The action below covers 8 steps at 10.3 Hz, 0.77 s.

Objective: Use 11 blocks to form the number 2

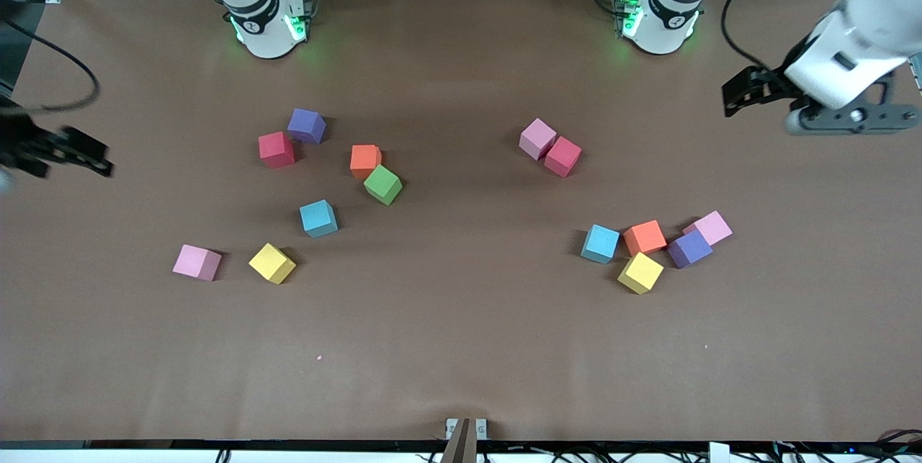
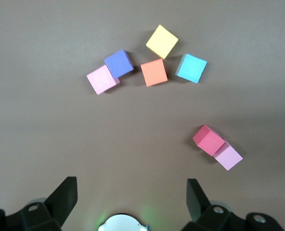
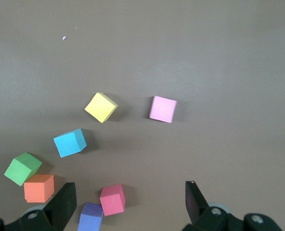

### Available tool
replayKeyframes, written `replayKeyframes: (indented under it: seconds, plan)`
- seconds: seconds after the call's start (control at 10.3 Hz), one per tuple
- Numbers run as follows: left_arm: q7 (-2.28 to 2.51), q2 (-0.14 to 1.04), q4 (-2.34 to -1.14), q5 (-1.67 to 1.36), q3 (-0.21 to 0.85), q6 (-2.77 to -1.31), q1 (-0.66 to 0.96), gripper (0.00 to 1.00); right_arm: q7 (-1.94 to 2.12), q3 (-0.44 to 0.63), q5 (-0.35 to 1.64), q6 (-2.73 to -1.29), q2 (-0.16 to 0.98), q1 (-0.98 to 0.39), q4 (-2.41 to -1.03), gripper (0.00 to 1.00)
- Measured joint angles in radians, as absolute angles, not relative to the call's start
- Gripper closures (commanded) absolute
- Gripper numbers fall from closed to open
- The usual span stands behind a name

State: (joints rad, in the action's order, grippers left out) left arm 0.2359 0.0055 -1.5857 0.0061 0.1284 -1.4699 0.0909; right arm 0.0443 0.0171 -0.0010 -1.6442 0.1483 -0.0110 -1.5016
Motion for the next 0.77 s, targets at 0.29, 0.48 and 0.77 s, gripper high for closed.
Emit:
replayKeyframes:
  seconds: [0.29,0.48,0.77]
  plan:
    - [0.476,0.014,-1.715,0.005,0.185,-1.582,0.134,0.00,0.063,0.015,0.046,-1.706,0.311,-0.063,-1.511,0.00]
    - [0.553,0.014,-1.784,0.005,0.205,-1.641,0.139,0.00,0.083,0.015,0.063,-1.751,0.383,-0.097,-1.521,0.00]
    - [0.571,0.017,-1.892,0.005,0.204,-1.766,0.138,0.00,0.043,0.015,0.065,-1.880,0.410,-0.196,-1.642,0.00]
